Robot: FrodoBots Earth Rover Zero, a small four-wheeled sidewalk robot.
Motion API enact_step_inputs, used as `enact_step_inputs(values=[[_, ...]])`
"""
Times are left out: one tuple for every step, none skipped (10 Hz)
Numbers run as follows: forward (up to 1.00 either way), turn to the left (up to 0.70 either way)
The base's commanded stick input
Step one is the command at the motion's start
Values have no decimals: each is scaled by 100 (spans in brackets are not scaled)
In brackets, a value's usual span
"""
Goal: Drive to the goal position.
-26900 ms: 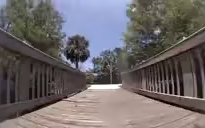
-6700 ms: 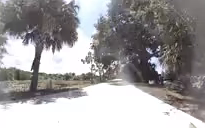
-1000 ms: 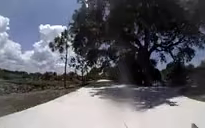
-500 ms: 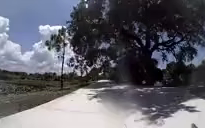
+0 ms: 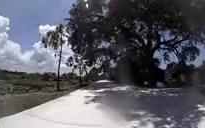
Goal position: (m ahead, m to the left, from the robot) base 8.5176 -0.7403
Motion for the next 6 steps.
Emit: enact_step_inputs(values=[[85, 0], [85, 0], [85, 0], [85, 0], [85, 0], [85, 0]])
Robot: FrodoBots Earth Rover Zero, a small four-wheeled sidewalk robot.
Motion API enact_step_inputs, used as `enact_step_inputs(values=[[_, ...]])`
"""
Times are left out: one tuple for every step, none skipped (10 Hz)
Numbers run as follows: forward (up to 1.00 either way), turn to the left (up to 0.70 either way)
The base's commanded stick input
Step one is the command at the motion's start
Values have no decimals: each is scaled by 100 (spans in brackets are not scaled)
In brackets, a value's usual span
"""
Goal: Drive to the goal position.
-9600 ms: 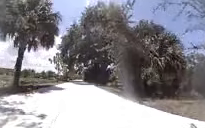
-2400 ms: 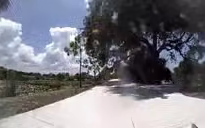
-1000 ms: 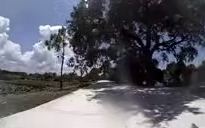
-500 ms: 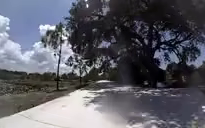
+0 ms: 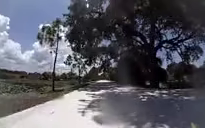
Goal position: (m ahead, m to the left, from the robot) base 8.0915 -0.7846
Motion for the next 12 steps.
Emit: enact_step_inputs(values=[[85, 0], [85, 0], [85, 0], [85, 0], [85, 0], [85, 0], [85, 0], [85, 0], [85, 0], [85, 0], [85, 0], [85, 0]])
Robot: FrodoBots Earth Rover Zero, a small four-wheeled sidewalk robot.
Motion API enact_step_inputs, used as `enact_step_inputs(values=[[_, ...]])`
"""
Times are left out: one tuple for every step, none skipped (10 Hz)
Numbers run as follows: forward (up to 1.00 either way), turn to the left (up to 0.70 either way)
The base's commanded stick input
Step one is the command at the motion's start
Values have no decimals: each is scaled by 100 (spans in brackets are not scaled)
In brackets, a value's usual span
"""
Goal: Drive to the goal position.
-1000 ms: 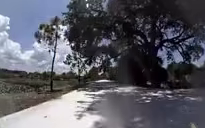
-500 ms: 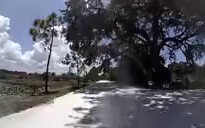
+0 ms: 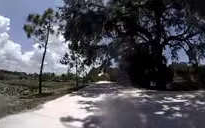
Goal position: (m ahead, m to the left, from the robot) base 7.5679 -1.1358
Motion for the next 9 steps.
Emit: enact_step_inputs(values=[[85, 0], [85, 0], [85, 0], [85, 0], [85, 0], [85, 0], [85, 0], [85, 0], [85, -2]])
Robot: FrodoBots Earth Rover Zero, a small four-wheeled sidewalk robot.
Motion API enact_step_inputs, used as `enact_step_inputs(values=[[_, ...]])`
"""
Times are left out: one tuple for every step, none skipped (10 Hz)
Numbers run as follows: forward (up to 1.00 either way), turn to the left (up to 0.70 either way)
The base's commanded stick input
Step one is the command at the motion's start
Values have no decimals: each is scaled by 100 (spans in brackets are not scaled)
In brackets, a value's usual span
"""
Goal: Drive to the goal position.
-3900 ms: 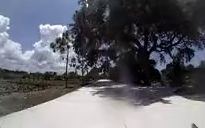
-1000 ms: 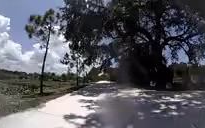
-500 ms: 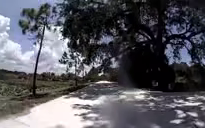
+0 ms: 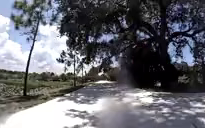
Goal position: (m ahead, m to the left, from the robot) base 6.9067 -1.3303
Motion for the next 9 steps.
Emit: enact_step_inputs(values=[[85, -26], [85, -34], [85, -33], [85, -16], [85, 0], [85, 0], [85, 0], [85, 0], [85, 0]])
